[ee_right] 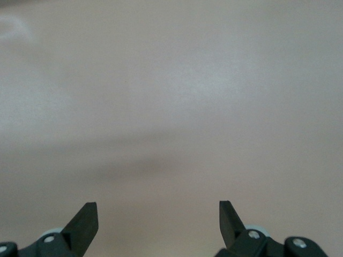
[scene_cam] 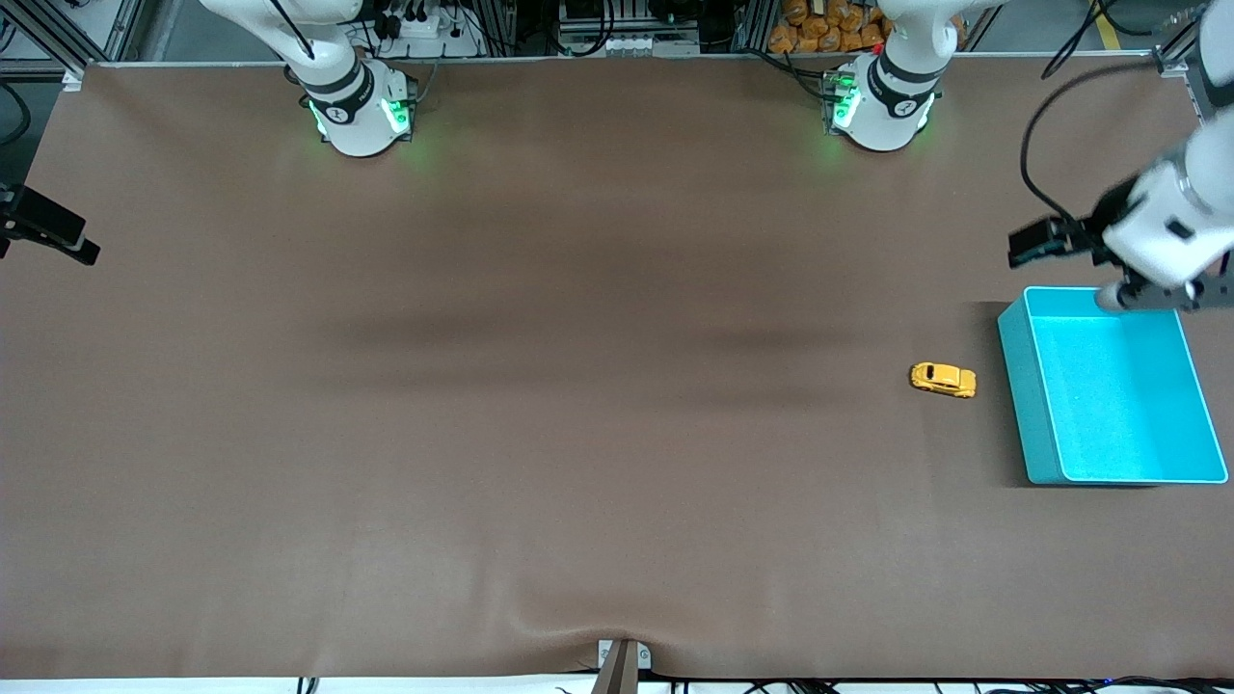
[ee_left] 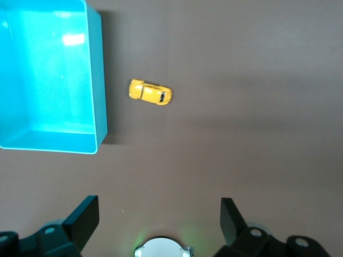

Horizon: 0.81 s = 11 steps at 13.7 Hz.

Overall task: Wind and store yellow beetle car
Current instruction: 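Lower the left gripper onto the yellow car and grasp it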

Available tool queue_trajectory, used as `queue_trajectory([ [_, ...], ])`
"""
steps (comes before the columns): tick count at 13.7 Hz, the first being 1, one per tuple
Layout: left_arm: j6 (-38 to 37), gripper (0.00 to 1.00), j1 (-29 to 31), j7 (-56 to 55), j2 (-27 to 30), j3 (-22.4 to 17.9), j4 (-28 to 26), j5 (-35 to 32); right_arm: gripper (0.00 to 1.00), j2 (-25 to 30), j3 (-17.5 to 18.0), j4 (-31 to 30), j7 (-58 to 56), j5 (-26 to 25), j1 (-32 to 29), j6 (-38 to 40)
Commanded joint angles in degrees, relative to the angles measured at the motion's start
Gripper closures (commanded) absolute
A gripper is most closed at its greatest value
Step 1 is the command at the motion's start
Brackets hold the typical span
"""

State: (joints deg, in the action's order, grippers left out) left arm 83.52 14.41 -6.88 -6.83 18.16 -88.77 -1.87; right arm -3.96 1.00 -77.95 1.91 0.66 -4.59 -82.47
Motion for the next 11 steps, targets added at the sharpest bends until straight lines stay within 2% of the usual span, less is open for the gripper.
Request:
queue_trajectory([
  [1, 0.94, 0.0, 4.12, -2.32, -5.89, 0.2, 2.28, -0.42, 0.0, 1.42, 0.23, -1.77, -0.24, -0.48, -0.33, -0.59],
  [2, 0.77, 0.0, 2.65, -5.91, -7.56, 1.07, 2.72, -1.9, 0.0, 1.33, 0.23, -1.77, 0.19, -0.48, -0.24, -0.5],
  [4, 0.33, 0.0, -5.23, -8.14, -8.8, 1.7, 2.63, -11.0, 0.0, 1.15, 0.23, -1.59, 0.29, -0.4, -0.33, -0.85],
  [5, 0.24, 0.0, -5.79, -8.06, -9.33, 1.52, 2.29, -12.36, 0.0, 1.15, 0.23, -1.59, 0.29, -0.4, -0.24, -0.85],
  [7, 0.33, 0.0, -6.5, -10.06, -11.26, 1.52, 2.29, -12.02, 0.0, 1.06, 0.23, -1.59, -0.24, -0.48, -0.33, -0.85],
  [9, 2.42, 0.0, -6.59, -18.65, -13.81, 1.87, 1.15, -11.23, 0.0, 0.98, 0.23, -1.68, -0.42, -0.66, -0.24, -1.03],
  [11, 8.9, 0.0, -6.33, -24.39, -13.3, 1.96, -4.71, -11.23, 0.0, 0.98, 0.14, -1.68, -0.42, -0.83, -0.33, -1.03],
])
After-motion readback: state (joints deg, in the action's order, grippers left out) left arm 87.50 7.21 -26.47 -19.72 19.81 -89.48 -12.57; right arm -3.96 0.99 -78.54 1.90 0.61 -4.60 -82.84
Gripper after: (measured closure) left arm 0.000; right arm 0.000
